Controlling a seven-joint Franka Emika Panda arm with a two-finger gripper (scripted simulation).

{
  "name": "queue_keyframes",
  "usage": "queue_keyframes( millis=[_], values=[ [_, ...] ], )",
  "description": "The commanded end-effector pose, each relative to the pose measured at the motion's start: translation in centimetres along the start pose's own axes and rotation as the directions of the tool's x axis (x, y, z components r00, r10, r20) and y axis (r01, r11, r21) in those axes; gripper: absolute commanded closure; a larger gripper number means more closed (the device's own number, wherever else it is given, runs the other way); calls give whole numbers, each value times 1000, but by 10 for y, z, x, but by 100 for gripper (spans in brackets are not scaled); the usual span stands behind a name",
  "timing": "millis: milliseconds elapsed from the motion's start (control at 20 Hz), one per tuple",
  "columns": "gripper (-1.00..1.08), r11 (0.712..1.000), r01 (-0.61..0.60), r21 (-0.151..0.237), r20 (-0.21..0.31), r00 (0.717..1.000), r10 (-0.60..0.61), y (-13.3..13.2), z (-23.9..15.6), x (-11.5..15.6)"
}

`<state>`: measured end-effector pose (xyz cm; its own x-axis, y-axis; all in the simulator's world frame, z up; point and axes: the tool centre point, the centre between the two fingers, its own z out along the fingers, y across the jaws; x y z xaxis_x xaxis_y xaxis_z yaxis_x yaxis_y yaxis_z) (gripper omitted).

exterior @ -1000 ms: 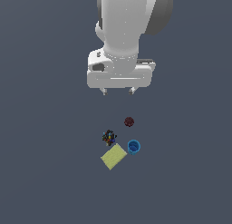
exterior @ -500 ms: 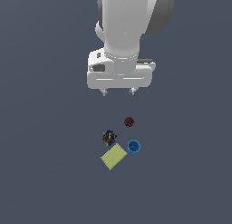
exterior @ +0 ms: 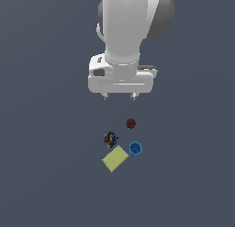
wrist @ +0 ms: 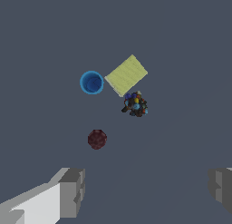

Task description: Pick up a designated object from a clutter of objects.

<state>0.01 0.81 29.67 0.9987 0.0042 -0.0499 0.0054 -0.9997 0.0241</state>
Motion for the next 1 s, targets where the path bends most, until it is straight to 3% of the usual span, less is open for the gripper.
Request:
queue_keyframes(
  millis=[0, 450, 700, 950],
  values=[
    [-92, 999, -37, 3, -1, 999, 37, 1, 5, 3],
    [-92, 970, -241, 19, -2, 971, 241, 4, 34, 16],
    [-92, 926, -377, 29, -1, 926, 377, 7, 54, 24],
    [-92, 862, -505, 36, 2, 863, 506, 10, 74, 31]
  ],
)
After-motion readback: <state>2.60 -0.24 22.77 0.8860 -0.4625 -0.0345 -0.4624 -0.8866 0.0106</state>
